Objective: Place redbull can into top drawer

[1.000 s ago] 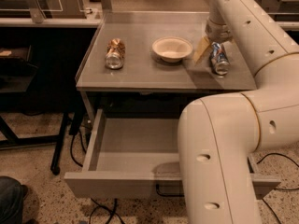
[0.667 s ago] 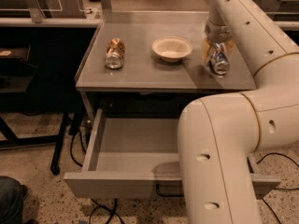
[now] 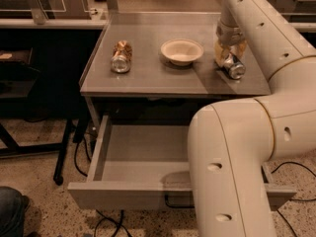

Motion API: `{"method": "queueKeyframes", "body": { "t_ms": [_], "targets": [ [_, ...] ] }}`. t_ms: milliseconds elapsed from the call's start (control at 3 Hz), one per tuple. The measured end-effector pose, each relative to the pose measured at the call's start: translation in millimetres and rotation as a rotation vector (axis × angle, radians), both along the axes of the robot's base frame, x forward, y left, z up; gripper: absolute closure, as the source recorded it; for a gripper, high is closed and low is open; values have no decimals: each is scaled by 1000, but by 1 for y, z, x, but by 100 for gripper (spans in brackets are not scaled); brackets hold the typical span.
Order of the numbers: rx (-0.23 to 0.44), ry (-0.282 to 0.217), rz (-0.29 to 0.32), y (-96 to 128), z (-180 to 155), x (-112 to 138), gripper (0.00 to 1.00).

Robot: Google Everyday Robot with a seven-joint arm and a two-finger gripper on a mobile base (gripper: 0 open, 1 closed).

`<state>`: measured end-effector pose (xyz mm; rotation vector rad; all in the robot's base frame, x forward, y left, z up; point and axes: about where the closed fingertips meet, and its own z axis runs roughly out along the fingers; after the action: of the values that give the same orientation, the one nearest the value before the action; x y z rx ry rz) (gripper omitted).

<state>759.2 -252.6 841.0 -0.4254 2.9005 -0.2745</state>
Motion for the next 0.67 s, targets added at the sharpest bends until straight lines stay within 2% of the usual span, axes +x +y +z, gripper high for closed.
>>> {"method": "queueKeyframes", "body": {
  "t_ms": [333,667],
  "targets": [
    [44,-41,62,4,12,1,100],
    [89,-76,129,6,29,-7,100]
  ]
}}
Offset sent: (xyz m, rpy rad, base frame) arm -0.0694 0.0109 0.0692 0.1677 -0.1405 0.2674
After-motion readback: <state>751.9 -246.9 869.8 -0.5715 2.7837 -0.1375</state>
